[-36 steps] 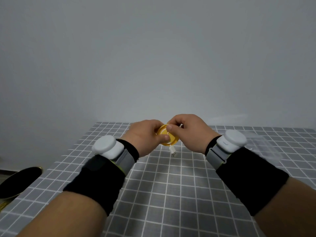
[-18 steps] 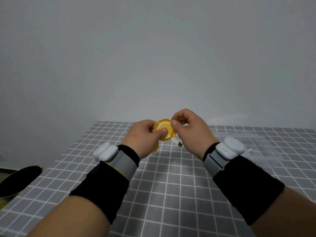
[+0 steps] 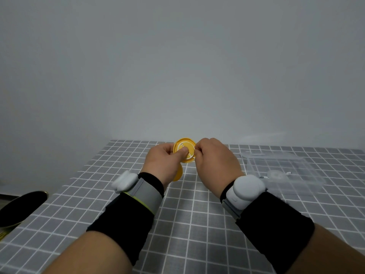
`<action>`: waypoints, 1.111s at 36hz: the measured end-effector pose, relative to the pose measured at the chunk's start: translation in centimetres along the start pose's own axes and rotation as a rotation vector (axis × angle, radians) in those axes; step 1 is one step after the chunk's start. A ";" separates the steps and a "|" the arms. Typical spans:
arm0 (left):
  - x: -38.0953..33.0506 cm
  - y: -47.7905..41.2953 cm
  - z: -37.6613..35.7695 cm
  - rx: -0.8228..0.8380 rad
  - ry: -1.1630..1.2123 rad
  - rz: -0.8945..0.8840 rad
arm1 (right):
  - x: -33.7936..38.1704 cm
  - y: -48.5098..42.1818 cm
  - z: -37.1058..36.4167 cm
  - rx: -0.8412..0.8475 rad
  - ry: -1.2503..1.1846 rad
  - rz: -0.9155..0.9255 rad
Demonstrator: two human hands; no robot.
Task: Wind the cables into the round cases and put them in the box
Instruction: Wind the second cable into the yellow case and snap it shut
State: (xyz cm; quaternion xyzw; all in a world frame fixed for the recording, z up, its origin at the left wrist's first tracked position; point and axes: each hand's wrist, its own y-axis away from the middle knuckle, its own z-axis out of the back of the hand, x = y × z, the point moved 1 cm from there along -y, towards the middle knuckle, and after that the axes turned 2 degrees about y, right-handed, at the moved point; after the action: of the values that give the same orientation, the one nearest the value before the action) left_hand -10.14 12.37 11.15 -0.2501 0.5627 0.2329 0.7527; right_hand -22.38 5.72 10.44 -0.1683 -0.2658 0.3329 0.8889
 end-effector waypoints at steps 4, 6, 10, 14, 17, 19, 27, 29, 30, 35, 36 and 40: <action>0.2 0.0 0.0 -0.006 0.024 0.013 | 0.4 0.2 0.1 0.012 0.088 0.003; 0.3 -0.1 -0.1 -0.023 0.024 0.021 | 0.5 0.3 0.1 0.024 0.122 0.007; 0.4 -0.5 -0.1 -0.072 0.042 0.023 | 1.1 0.7 -0.2 0.080 0.095 0.001; 0.4 -0.6 -0.2 -0.089 0.017 0.020 | 1.2 0.7 0.1 0.109 0.051 -0.021; 0.6 -0.7 -0.1 -0.104 0.004 0.024 | 1.7 0.8 0.1 0.135 0.109 -0.012; 0.7 -0.7 -0.2 -0.102 -0.006 0.021 | 1.9 0.8 0.1 0.150 0.148 -0.009; 0.8 -0.6 -0.2 -0.099 -0.051 -0.006 | 1.5 0.5 0.4 0.136 0.190 0.077; 0.7 -0.7 -0.1 -0.100 -0.064 -0.023 | 1.3 0.3 0.4 0.127 0.204 0.109; 0.6 -0.7 -0.1 -0.100 -0.068 -0.029 | 1.2 0.2 0.4 0.128 0.205 0.124; 0.5 -0.8 -0.1 -0.072 -0.117 -0.038 | 0.9 -0.1 0.9 0.167 0.176 0.212; 0.5 -0.7 -0.1 -0.056 -0.120 -0.036 | 0.9 -0.2 1.0 0.181 0.166 0.224; 0.5 -0.6 -0.1 -0.018 -0.115 -0.052 | 0.8 -0.4 1.4 0.209 0.076 0.210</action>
State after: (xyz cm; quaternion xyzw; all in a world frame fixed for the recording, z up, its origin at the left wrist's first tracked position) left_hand -9.72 11.91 10.67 -0.2577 0.5096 0.2325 0.7873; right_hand -22.46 6.16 12.10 -0.1143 -0.1767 0.4434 0.8712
